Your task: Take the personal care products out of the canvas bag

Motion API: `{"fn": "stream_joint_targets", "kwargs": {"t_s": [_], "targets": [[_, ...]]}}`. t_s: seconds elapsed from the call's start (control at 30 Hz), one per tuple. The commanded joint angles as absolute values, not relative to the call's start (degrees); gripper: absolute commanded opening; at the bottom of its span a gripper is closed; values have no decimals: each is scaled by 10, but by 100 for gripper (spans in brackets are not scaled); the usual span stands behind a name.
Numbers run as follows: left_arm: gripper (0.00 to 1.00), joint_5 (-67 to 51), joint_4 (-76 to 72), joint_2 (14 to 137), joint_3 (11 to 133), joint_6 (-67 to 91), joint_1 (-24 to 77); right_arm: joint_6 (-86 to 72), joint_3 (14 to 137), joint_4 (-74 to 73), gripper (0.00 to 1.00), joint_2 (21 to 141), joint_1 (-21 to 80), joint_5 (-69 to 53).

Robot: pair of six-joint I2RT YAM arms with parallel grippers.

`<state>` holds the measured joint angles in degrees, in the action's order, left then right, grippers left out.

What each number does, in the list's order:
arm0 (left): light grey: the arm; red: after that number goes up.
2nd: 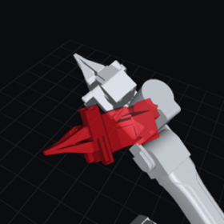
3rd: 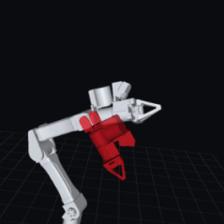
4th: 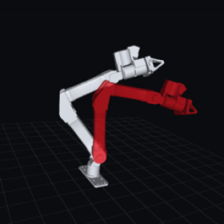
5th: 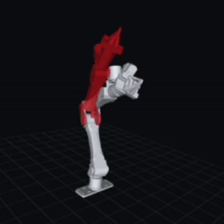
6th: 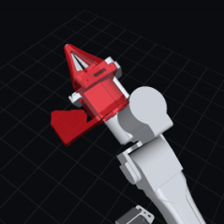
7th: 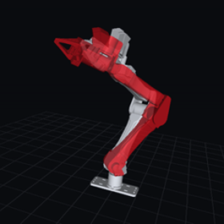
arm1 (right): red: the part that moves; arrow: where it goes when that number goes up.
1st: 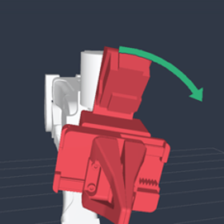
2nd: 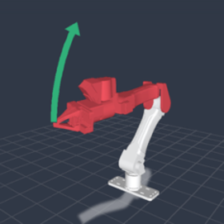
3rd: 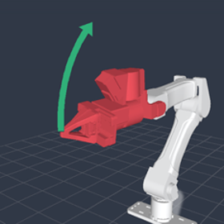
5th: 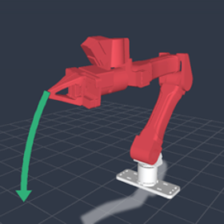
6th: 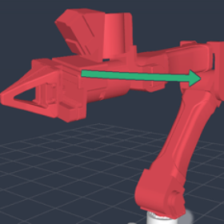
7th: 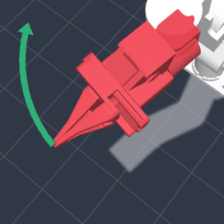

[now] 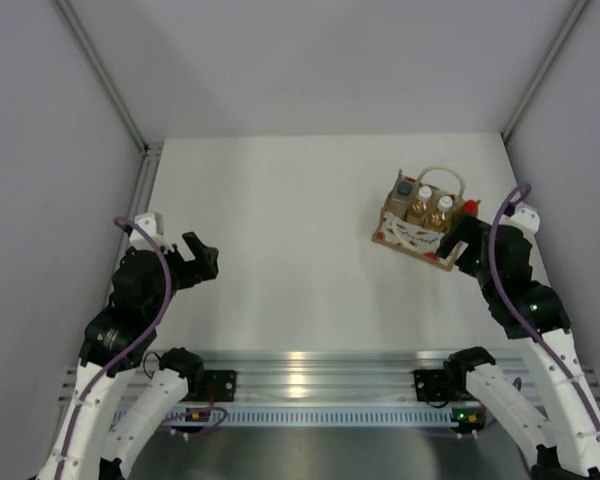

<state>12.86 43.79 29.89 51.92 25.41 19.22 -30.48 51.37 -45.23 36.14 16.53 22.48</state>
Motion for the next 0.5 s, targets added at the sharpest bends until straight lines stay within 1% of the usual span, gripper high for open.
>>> {"fn": "stream_joint_targets", "kwargs": {"t_s": [0.0, 0.03, 0.07, 0.1, 0.13, 0.17, 0.2, 0.23, 0.37, 0.43, 0.47], "targets": [[98, 125, 421, 299, 514, 258, 204, -373, 516, -396, 99, 375, 62, 161], [98, 126, 421, 299, 514, 258, 207, -379, 514, -392, 99, 380, 32, 141], [98, 127, 421, 299, 514, 258, 213, -384, 511, -381, 99, 386, 5, 89], [98, 127, 422, 299, 514, 258, 215, -396, 498, -373, 100, 394, -66, 57], [98, 128, 422, 297, 514, 258, 218, -405, 487, -361, 98, 395, -95, 21], [98, 129, 422, 296, 514, 258, 221, -415, 473, -335, 98, 395, -118, -39], [98, 130, 422, 296, 513, 258, 222, -433, 446, -324, 97, 392, -155, -59], [98, 130, 422, 295, 513, 259, 222, -439, 433, -312, 94, 389, -166, -81], [98, 130, 421, 296, 513, 259, 222, -445, 395, -280, 91, 379, -182, -77], [98, 130, 421, 298, 514, 258, 222, -442, 376, -263, 83, 381, -185, -83], [98, 129, 421, 301, 514, 258, 222, -441, 369, -257, 82, 382, -187, -82]]}}
